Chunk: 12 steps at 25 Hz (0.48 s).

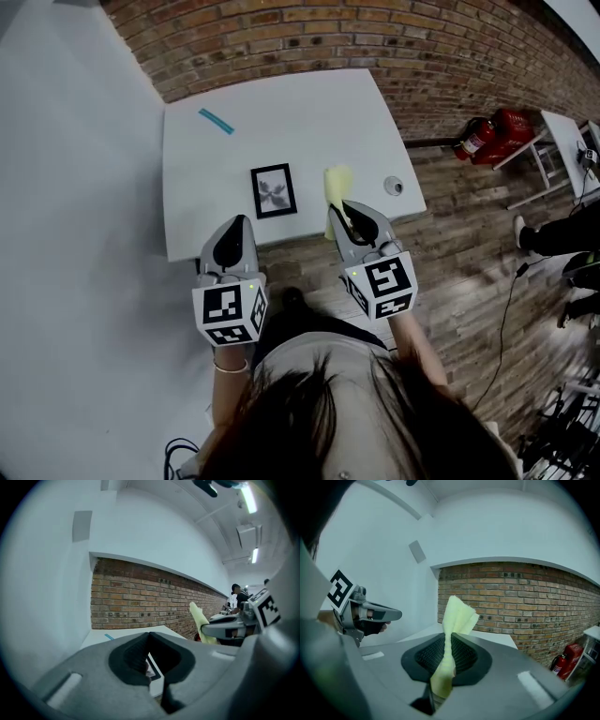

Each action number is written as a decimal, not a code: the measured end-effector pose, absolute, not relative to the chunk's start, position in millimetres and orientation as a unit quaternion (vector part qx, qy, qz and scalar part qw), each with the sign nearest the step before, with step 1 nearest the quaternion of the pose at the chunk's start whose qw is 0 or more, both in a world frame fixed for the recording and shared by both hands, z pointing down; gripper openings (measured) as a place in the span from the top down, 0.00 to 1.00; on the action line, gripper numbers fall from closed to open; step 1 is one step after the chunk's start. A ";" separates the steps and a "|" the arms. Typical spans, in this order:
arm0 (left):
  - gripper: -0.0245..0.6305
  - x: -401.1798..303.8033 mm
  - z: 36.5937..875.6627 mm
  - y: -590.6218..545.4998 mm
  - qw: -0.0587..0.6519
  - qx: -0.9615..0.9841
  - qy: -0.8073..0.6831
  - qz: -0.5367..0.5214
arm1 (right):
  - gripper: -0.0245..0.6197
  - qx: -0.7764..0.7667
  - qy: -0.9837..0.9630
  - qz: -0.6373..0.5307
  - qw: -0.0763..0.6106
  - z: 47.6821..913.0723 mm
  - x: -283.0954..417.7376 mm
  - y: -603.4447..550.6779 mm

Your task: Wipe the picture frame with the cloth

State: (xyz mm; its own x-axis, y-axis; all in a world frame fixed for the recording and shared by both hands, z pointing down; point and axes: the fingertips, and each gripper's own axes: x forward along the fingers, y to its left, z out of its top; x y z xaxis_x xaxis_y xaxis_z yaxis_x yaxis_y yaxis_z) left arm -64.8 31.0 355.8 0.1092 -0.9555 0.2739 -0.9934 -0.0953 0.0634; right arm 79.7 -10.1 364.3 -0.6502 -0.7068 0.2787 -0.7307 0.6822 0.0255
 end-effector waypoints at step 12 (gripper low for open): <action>0.96 -93.7 379.3 11.4 0.155 0.772 -0.606 0.111 | 0.90 0.404 -0.900 0.050 0.152 370.1 33.9 -23.7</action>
State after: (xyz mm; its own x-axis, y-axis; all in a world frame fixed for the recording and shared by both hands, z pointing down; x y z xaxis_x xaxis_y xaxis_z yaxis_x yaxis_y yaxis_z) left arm -93.7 11.4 379.3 0.2405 -0.9018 0.3590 -0.9705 -0.2170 0.1051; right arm 33.9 -23.7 370.1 -0.6269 -0.7132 0.3137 -0.7437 0.6677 0.0319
